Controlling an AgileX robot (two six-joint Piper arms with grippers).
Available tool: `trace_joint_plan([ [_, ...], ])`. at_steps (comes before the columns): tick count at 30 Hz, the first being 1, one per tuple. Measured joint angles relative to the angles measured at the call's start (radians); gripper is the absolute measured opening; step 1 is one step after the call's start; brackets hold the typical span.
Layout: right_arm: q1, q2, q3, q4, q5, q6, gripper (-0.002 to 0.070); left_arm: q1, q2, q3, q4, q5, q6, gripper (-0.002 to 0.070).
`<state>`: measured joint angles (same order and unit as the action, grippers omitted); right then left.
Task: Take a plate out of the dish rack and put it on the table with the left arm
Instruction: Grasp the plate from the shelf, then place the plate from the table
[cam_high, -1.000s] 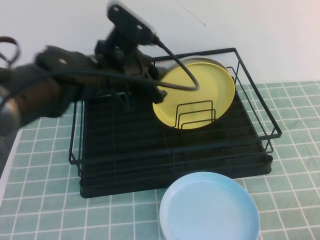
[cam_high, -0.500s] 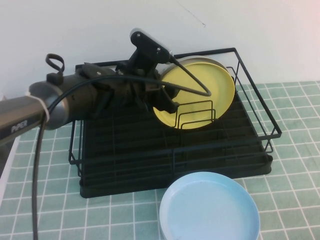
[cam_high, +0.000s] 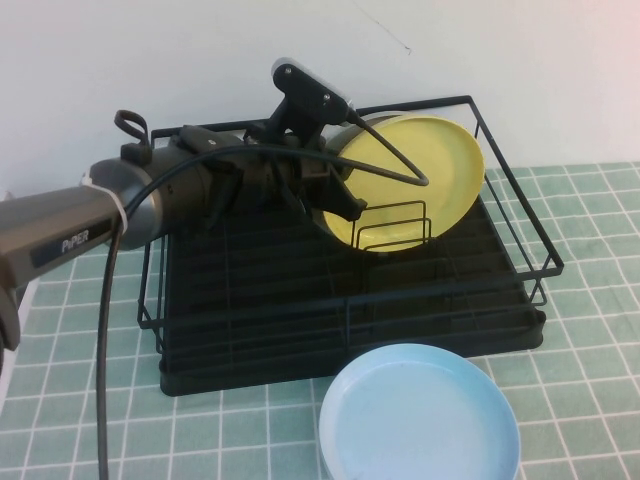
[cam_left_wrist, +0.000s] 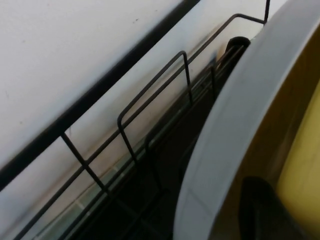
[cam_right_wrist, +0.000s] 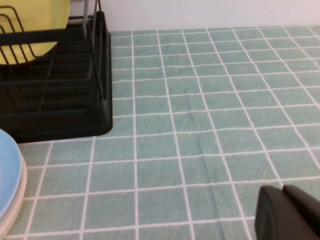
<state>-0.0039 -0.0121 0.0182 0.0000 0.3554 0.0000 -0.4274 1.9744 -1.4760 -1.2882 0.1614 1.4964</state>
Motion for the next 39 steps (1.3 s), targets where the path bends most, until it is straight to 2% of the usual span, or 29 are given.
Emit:
trace_joint_plan([
  [8,0.0,0.0,0.0,0.0,0.0,0.0,-0.0001,0.0,-0.123,0.0,0.016,0.047,0.008,0.0076],
  [11,0.0,0.0,0.0,0.0,0.0,0.0,-0.0001,0.0,-0.217,0.0,0.041,0.116,-0.061,0.0067],
  [14,0.0,0.0,0.0,0.0,0.0,0.0,-0.0001,0.0,-0.325,0.0,0.167,0.207,-0.245,0.0067],
  [20,0.0,0.0,0.0,0.0,0.0,0.0,-0.0001,0.0,-0.504,0.0,0.504,0.488,-0.767,0.0067],
  [23,0.0,0.0,0.0,0.0,0.0,0.0,-0.0001,0.0,-0.549,0.0,0.575,0.67,-0.93,0.0067],
  [26,0.0,0.0,0.0,0.0,0.0,0.0,-0.0001,0.0,-0.565,0.013,0.543,0.805,-0.994,0.0067],
  [30,0.0,0.0,0.0,0.0,0.0,0.0,-0.0001,0.0,-0.597,0.159,0.425,0.83,-1.013,0.0067],
  [32,0.0,0.0,0.0,0.0,0.0,0.0,-0.0001,0.0,-0.631,0.282,0.369,0.774,-1.015,0.0067],
  [36,0.0,0.0,0.0,0.0,0.0,0.0,-0.0001,0.0,-0.687,0.563,0.231,0.55,-1.017,0.0067],
  [39,0.0,0.0,0.0,0.0,0.0,0.0,-0.0001,0.0,-0.688,0.727,0.107,0.456,-0.972,0.0067],
])
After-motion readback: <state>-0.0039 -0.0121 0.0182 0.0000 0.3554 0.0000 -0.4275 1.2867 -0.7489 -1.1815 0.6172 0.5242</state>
